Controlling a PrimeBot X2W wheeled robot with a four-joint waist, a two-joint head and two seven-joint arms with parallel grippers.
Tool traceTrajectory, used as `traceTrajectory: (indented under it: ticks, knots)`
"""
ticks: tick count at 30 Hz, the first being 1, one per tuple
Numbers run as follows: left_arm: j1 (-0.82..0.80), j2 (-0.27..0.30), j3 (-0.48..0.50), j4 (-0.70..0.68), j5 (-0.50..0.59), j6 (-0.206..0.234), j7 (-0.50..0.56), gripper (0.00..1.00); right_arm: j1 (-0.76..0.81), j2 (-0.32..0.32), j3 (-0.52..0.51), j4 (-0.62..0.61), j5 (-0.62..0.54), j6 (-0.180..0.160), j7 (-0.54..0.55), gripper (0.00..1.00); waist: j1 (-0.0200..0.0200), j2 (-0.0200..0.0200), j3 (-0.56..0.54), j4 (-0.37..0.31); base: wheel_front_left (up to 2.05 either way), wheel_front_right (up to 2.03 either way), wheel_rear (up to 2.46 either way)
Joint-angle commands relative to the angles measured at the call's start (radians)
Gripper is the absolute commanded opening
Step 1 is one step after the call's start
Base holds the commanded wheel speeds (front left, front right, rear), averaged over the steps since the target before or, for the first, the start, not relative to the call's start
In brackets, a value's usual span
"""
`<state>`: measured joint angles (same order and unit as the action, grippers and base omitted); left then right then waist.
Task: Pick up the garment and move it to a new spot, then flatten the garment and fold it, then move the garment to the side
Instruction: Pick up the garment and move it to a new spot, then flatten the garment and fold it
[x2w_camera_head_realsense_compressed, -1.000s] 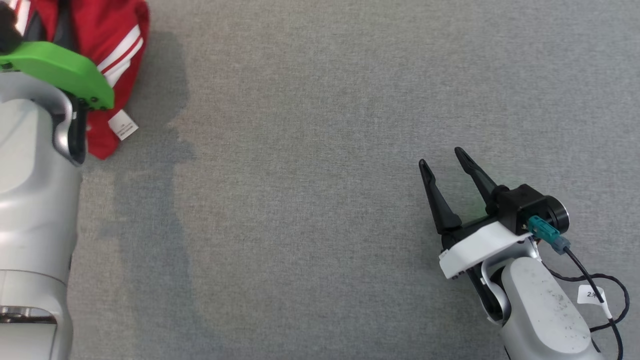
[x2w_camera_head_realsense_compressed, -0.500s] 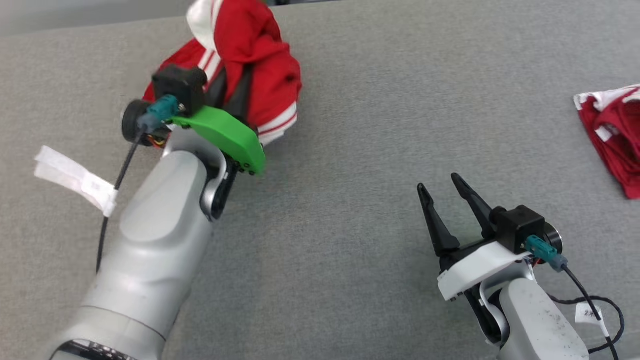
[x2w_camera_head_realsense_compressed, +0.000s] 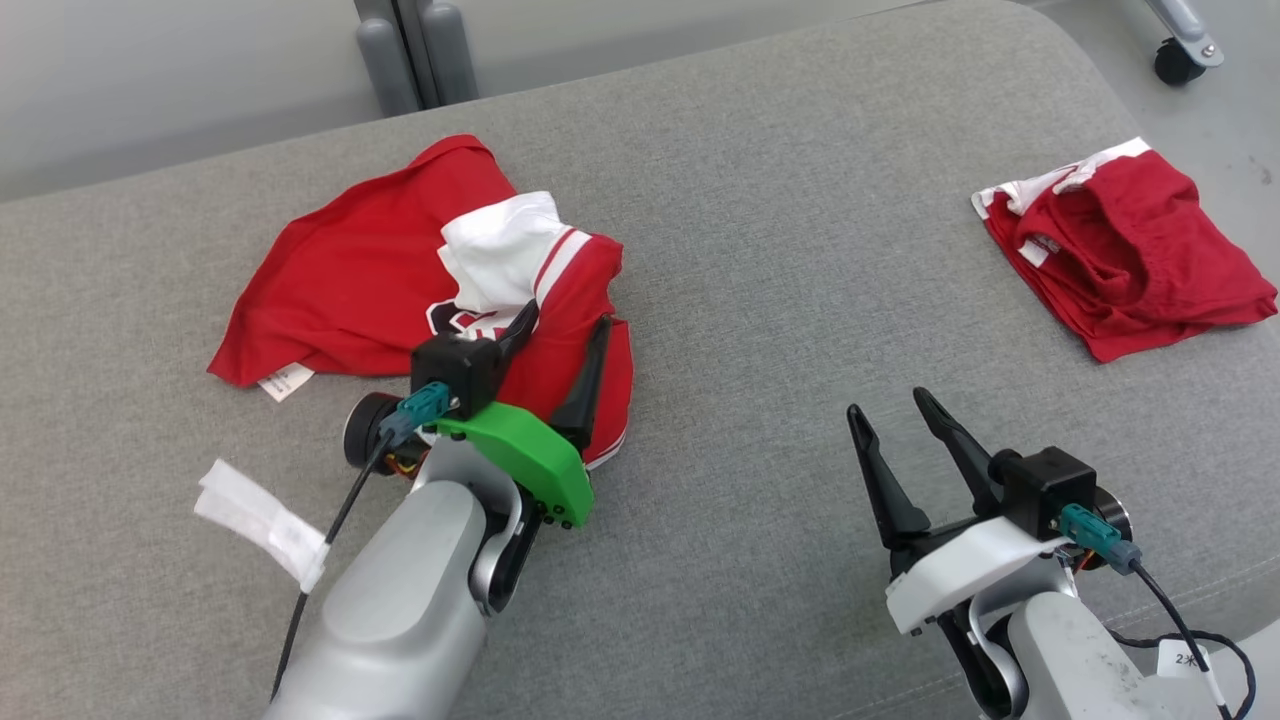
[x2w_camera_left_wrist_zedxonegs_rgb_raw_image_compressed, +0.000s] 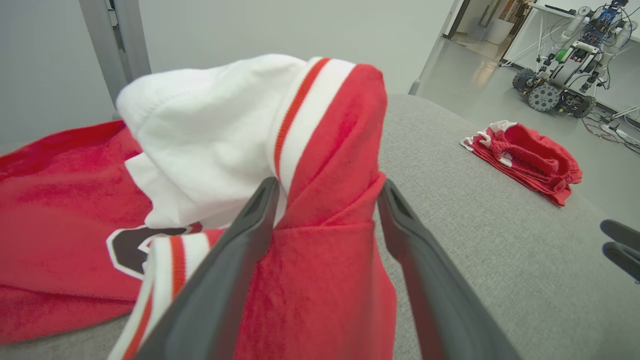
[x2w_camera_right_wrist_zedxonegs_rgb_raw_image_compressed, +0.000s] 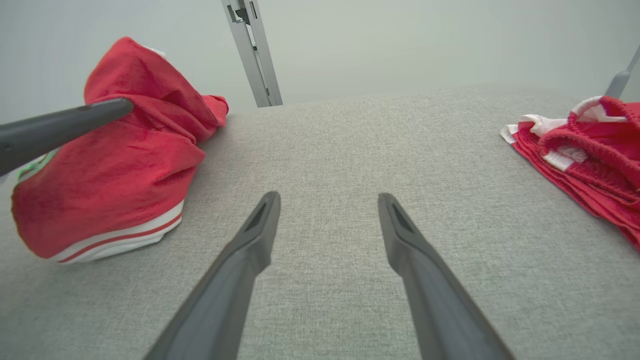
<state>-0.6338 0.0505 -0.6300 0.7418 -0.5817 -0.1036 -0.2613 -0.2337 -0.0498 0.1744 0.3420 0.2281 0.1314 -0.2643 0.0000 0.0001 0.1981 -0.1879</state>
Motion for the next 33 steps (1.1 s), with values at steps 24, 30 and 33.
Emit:
traceTrajectory:
  ticks: [24,30,33]
  knots:
    - [0.572,0.005,0.511,-0.356,0.265,0.047,-0.003,1.00,0.097,-0.004,-0.042,0.029,-0.017,-0.002,0.000,1.00,0.0000,-0.0001,-0.149,0.111,0.00,0.00,0.00]
    - [0.647,0.001,0.513,-0.390,0.254,0.045,-0.003,1.00,0.116,-0.004,-0.036,0.037,-0.025,-0.002,0.000,1.00,0.0000,-0.0001,-0.160,0.124,0.00,0.00,0.00]
    - [0.649,0.002,0.498,-0.394,0.243,0.053,-0.003,1.00,0.106,-0.003,-0.025,0.042,-0.026,-0.002,0.000,1.00,0.0000,-0.0001,-0.151,0.137,0.00,0.00,0.00]
